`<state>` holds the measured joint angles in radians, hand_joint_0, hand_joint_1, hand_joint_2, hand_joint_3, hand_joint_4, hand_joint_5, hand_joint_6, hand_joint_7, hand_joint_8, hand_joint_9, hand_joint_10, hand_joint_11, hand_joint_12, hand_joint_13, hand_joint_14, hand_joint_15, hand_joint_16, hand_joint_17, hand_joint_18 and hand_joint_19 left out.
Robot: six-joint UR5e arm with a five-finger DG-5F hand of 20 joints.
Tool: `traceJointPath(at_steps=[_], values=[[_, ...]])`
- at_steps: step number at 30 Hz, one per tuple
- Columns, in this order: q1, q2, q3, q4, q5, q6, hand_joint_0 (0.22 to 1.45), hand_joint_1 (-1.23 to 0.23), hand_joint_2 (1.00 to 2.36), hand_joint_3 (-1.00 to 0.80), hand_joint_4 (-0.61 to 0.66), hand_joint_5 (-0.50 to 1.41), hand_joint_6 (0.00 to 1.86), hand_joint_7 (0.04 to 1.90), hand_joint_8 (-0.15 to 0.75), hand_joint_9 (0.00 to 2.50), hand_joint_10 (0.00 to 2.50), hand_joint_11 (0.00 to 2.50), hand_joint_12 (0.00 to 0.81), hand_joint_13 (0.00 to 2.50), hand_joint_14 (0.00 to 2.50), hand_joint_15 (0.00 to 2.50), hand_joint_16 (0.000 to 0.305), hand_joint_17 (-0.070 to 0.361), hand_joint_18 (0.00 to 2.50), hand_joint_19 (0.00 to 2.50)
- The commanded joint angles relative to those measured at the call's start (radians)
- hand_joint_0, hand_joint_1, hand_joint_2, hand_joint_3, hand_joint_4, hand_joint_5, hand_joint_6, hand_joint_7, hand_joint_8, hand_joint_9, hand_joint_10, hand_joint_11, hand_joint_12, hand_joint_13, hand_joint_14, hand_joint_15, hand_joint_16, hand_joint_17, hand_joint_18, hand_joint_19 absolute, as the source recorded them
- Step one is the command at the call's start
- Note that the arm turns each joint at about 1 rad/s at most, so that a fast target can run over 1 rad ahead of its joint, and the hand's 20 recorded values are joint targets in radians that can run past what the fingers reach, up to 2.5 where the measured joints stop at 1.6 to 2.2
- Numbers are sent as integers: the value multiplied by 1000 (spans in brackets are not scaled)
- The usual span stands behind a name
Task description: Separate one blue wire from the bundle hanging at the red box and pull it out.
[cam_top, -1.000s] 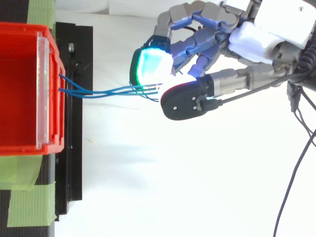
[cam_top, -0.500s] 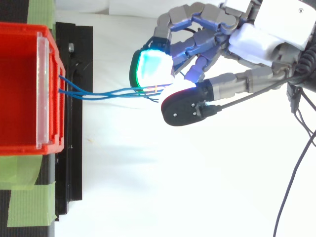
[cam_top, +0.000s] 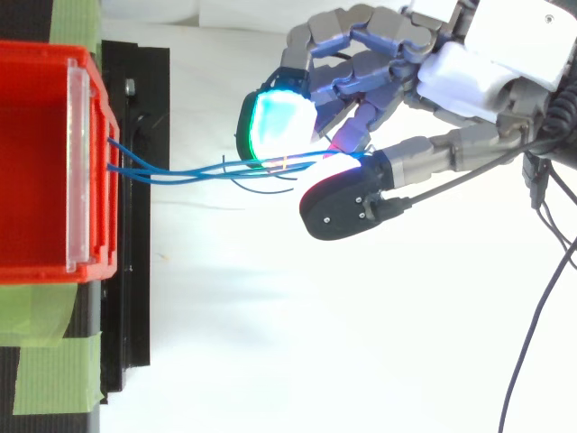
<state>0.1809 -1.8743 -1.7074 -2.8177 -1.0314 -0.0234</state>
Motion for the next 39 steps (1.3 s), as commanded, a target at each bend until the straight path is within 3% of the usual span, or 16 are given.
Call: traceJointPath(at_steps=[1,8,39], values=[[-1,1,-1,1,-1,0,593,-932,1003,-471,238,-263,780,1106,318,588,17,1320,342,1214,100,1588,55,124,528,640],[0,0,0,4,-1,0,574,-884,1000,-500,238,-249,785,1073,335,673,16,1322,347,1253,118,1567,54,123,557,648],[5,0,0,20,1,-10,607,-728,1025,-194,215,-201,846,1100,344,917,12,1385,335,1384,170,1535,50,112,675,706]])
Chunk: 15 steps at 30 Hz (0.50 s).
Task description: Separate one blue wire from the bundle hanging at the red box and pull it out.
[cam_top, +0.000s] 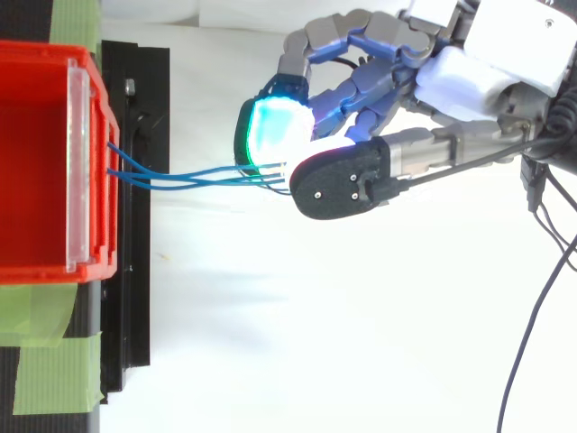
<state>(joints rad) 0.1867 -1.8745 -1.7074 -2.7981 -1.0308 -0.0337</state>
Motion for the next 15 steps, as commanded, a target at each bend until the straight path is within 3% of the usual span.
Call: traceJointPath(at_steps=[1,10,15], values=[[0,0,0,-1,0,0,607,-727,1026,-189,214,-200,847,1101,344,917,12,1392,335,1384,170,1534,50,112,675,706],[0,2,0,-1,2,0,586,-716,1030,20,142,-177,863,1194,349,993,13,1417,334,1401,174,1529,49,110,703,722],[2,0,0,-1,2,0,603,-719,1020,117,71,-155,877,1240,387,1089,9,1407,394,1451,281,1436,56,126,791,675]])
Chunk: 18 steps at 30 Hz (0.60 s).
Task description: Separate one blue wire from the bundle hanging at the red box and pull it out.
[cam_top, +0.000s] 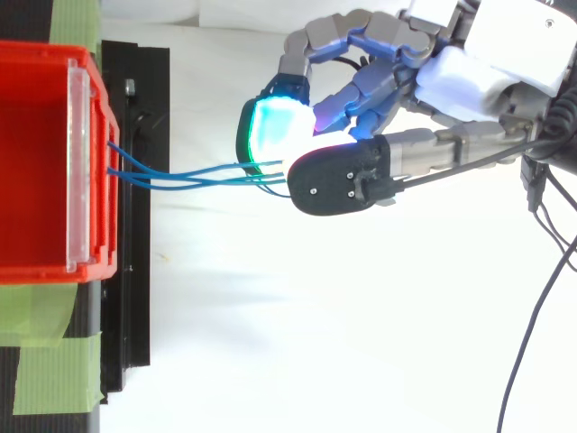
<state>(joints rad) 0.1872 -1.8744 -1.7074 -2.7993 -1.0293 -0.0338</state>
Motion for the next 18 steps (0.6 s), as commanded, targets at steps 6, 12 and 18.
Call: traceJointPath(at_steps=[6,12,18], values=[[2,0,0,0,0,0,616,-720,1011,178,17,-141,879,1283,411,1156,9,1397,426,1500,243,1418,60,135,837,629],[2,0,0,0,0,0,626,-718,1006,213,-35,-130,877,1319,418,1202,8,1390,449,1548,72,1500,61,138,860,584],[2,0,0,-2,2,0,627,-716,1005,210,-61,-131,876,1326,409,1080,15,1185,512,1310,19,1194,61,136,824,579]])
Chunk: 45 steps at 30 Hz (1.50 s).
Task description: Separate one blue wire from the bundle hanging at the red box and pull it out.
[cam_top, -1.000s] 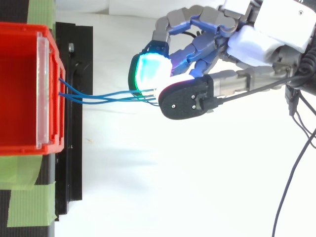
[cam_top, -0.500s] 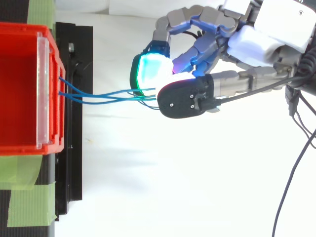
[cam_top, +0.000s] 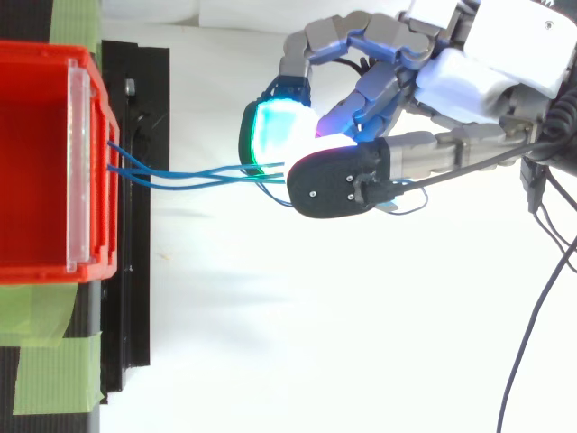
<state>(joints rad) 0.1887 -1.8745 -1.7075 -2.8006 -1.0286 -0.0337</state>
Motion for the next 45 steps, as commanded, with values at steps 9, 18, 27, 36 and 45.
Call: traceJointPath(at_steps=[9,18,27,36,45], values=[[0,0,0,-5,1,0,625,-725,1004,202,-59,-131,874,1316,382,825,16,653,514,906,18,562,64,145,768,552],[0,0,0,-7,16,-2,623,-730,1002,200,-64,-129,873,1307,359,663,10,408,502,552,9,271,71,159,616,483],[0,0,0,-19,33,-9,612,-740,1010,193,-50,-126,866,1318,320,483,10,318,428,231,6,198,67,151,342,446],[0,0,-1,-69,59,-112,611,-747,1000,192,-45,-125,861,1338,311,445,7,298,414,159,6,180,64,144,253,422],[0,0,-1,-137,61,-201,610,-748,1000,191,-38,-125,861,1337,314,446,7,290,414,162,5,185,64,144,249,434]])
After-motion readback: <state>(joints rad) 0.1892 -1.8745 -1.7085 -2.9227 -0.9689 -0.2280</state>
